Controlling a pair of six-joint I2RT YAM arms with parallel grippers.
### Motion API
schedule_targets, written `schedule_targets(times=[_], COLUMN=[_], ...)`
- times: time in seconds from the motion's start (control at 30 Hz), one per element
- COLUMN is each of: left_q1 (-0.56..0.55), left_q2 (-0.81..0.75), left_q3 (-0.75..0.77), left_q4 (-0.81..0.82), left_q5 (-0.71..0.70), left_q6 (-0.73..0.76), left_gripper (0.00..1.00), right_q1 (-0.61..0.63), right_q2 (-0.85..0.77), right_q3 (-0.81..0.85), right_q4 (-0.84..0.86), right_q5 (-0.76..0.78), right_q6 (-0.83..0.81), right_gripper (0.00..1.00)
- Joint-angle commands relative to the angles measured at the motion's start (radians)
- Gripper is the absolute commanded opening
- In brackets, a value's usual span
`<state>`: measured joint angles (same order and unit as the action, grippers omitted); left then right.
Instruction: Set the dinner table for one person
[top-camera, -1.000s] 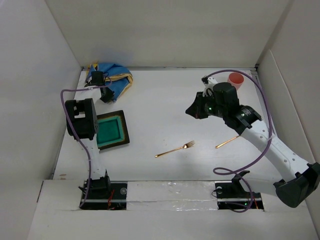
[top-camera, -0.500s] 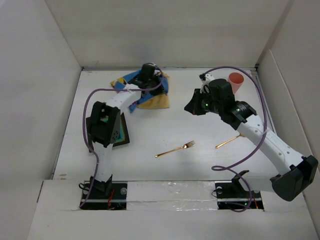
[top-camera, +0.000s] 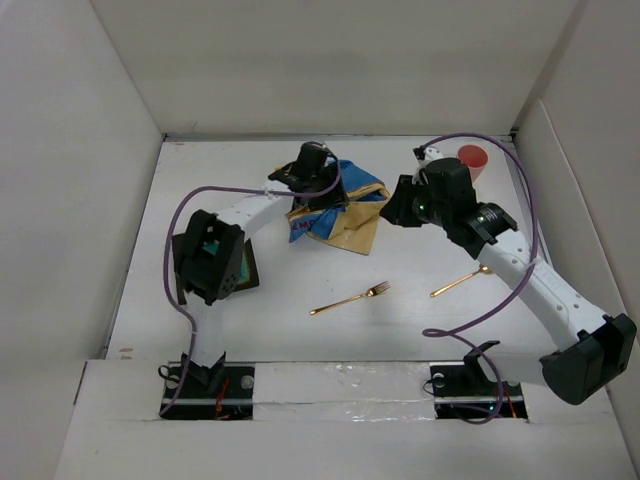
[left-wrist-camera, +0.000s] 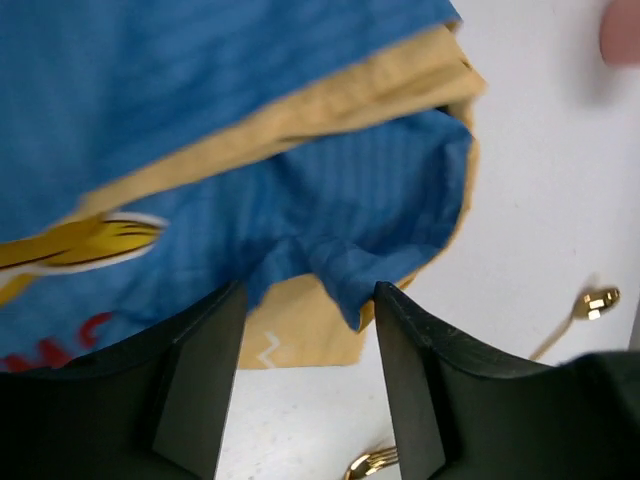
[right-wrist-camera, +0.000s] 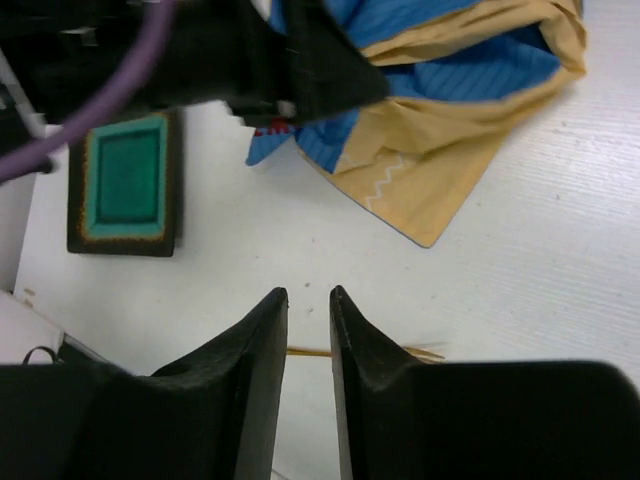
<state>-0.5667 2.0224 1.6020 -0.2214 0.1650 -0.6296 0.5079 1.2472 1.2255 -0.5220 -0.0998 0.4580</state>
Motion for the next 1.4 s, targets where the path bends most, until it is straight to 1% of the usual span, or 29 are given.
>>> schedule_targets(times=[0.0, 0.03, 0.07, 0.1, 0.17, 0.2, 0.23, 0.27, 0.3, 0.37, 0.47, 0.5, 0.57, 0.67, 0.77, 0.8, 0.93, 0.97, 1.0, 1.03, 1.1, 1.17, 1.27, 1.37], left_q1=[0.025, 0.025, 0.037, 0.051, 0.111, 0.140, 0.199, 0.224, 0.246, 0.274, 0.274, 0.274, 0.274, 0.274, 0.274, 0.274, 0.274, 0.274, 0.274, 0.274, 0.274, 0.265, 0.264, 0.264], left_q2=[-0.212, -0.235, -0.260, -0.296, -0.318, -0.317, -0.311, -0.304, -0.282, -0.243, -0.157, -0.104, -0.093, -0.077, -0.070, -0.070, -0.067, -0.065, -0.060, -0.056, -0.044, -0.034, -0.022, -0.028], left_q3=[-0.072, -0.138, -0.172, -0.210, -0.305, -0.324, -0.347, -0.353, -0.358, -0.324, -0.235, -0.208, -0.202, -0.223, -0.229, -0.231, -0.243, -0.244, -0.244, -0.244, -0.243, -0.238, -0.231, -0.232], left_q4=[0.057, 0.080, 0.091, 0.108, 0.157, 0.169, 0.177, 0.185, 0.198, 0.183, 0.110, 0.079, 0.062, 0.086, 0.088, 0.088, 0.085, 0.088, 0.091, 0.094, 0.093, 0.090, 0.076, 0.077], left_q5=[-0.148, -0.233, -0.254, -0.268, -0.253, -0.233, -0.184, -0.171, -0.124, -0.079, -0.068, -0.080, -0.088, -0.094, -0.094, -0.096, -0.102, -0.104, -0.104, -0.104, -0.105, -0.102, -0.113, -0.130], left_q6=[-0.028, -0.047, -0.064, -0.085, -0.143, -0.163, -0.191, -0.197, -0.197, -0.183, -0.131, -0.121, -0.122, -0.127, -0.128, -0.128, -0.128, -0.130, -0.128, -0.128, -0.131, -0.130, -0.131, -0.127], left_gripper=[0.50, 0.49, 0.48, 0.47, 0.47, 0.47, 0.48, 0.48, 0.49, 0.49, 0.50, 0.49, 0.48, 0.45, 0.41, 0.38, 0.36, 0.35, 0.31, 0.31, 0.31, 0.34, 0.41, 0.42], right_q1=[-0.032, -0.042, -0.042, -0.042, -0.042, -0.042, -0.042, -0.042, -0.042, -0.042, -0.032, -0.023, -0.013, -0.003, 0.006, 0.006, 0.006, 0.006, 0.017, 0.017, 0.017, 0.026, 0.026, 0.035], right_q2=[-0.020, -0.015, -0.012, -0.011, -0.009, -0.011, -0.009, -0.012, -0.012, -0.008, -0.006, -0.003, -0.005, -0.008, -0.017, -0.019, -0.025, -0.025, -0.022, -0.022, -0.015, -0.012, 0.001, 0.009], right_q3=[-0.030, -0.044, -0.047, -0.050, -0.061, -0.064, -0.067, -0.069, -0.069, -0.067, -0.061, -0.058, -0.060, -0.064, -0.075, -0.078, -0.095, -0.101, -0.104, -0.104, -0.101, -0.098, -0.087, -0.081], right_q4=[0.034, 0.037, 0.037, 0.039, 0.043, 0.054, 0.057, 0.059, 0.060, 0.059, 0.054, 0.047, 0.043, 0.036, 0.031, 0.030, 0.036, 0.039, 0.045, 0.043, 0.042, 0.043, 0.042, 0.034], right_q5=[0.012, 0.003, -0.006, -0.021, -0.032, -0.044, -0.044, -0.046, -0.046, -0.046, -0.044, -0.041, -0.040, -0.031, -0.024, -0.021, -0.021, -0.023, -0.024, -0.024, -0.023, -0.023, -0.029, -0.029], right_q6=[0.021, 0.022, 0.022, 0.024, 0.025, 0.025, 0.027, 0.025, 0.025, 0.028, 0.028, 0.028, 0.030, 0.031, 0.033, 0.036, 0.044, 0.045, 0.051, 0.050, 0.050, 0.050, 0.045, 0.041], right_gripper=[0.27, 0.18, 0.00, 0.00, 0.00, 0.00, 0.00, 0.00, 0.00, 0.00, 0.00, 0.00, 0.00, 0.01, 0.01, 0.01, 0.02, 0.02, 0.02, 0.02, 0.02, 0.03, 0.03, 0.03])
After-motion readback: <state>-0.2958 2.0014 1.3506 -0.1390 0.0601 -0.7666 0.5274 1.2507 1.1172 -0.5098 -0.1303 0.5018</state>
